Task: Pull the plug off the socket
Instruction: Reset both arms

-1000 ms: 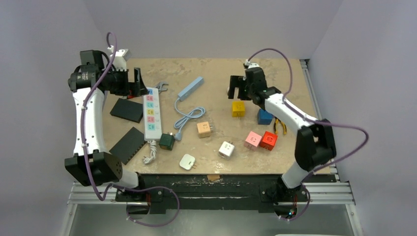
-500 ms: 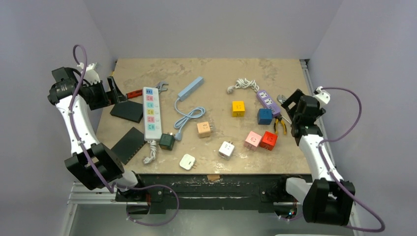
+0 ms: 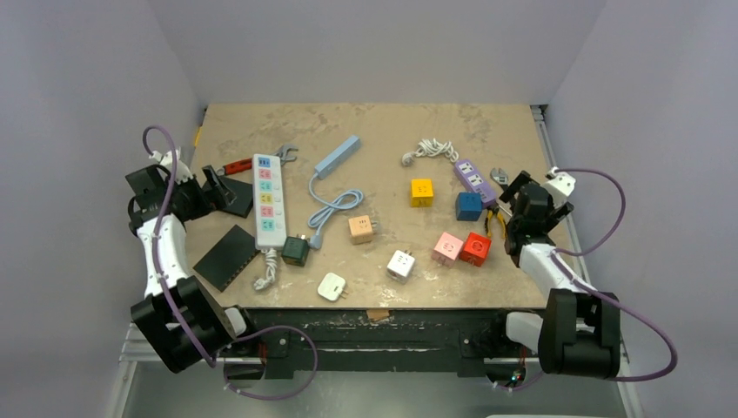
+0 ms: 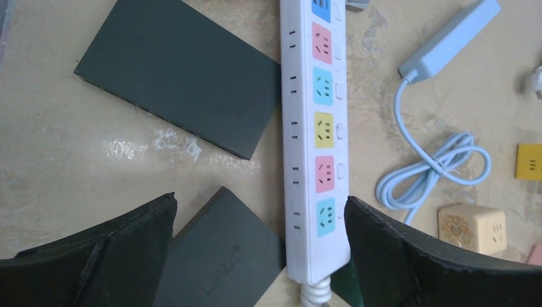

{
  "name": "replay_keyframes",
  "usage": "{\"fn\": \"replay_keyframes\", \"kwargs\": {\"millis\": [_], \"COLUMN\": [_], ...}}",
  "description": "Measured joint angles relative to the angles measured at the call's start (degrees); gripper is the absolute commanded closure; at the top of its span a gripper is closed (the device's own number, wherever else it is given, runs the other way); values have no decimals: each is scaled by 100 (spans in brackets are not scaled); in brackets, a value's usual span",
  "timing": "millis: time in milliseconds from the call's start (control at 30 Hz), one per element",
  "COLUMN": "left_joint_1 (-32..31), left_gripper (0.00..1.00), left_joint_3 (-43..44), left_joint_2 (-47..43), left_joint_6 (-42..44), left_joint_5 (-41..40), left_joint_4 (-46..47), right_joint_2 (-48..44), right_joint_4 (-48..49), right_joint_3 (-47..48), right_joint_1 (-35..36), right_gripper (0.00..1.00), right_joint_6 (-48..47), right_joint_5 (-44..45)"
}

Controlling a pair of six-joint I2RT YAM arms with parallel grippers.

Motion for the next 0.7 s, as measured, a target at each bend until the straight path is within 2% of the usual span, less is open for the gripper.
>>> {"fn": "replay_keyframes", "kwargs": {"millis": [133,300,400,700], "left_joint_1": [-234,-1088,-1373,-1915], "left_gripper": [0,0,0,0], "left_joint_3": [-798,-1342,-1661,-2791], "left_joint_2": [-107,2,33,9], "left_joint_6": [-258,-354,-509,-614], "left_joint_5": [-391,-1108,-1331,-1897], "left_joint_4": [1228,2339,3058,4819], "right_joint_2": [92,92,181,584], "right_joint_4": [503,1292,1773,2846], "right_joint_3": [-520,-997,-1167,-1410], "right_joint_1": [31,168,306,1182], "right_gripper": [1,1,1,1], "right_joint_6": [-37,-87,-225,-909], "right_joint_5": [-39,-22,-17,374]}}
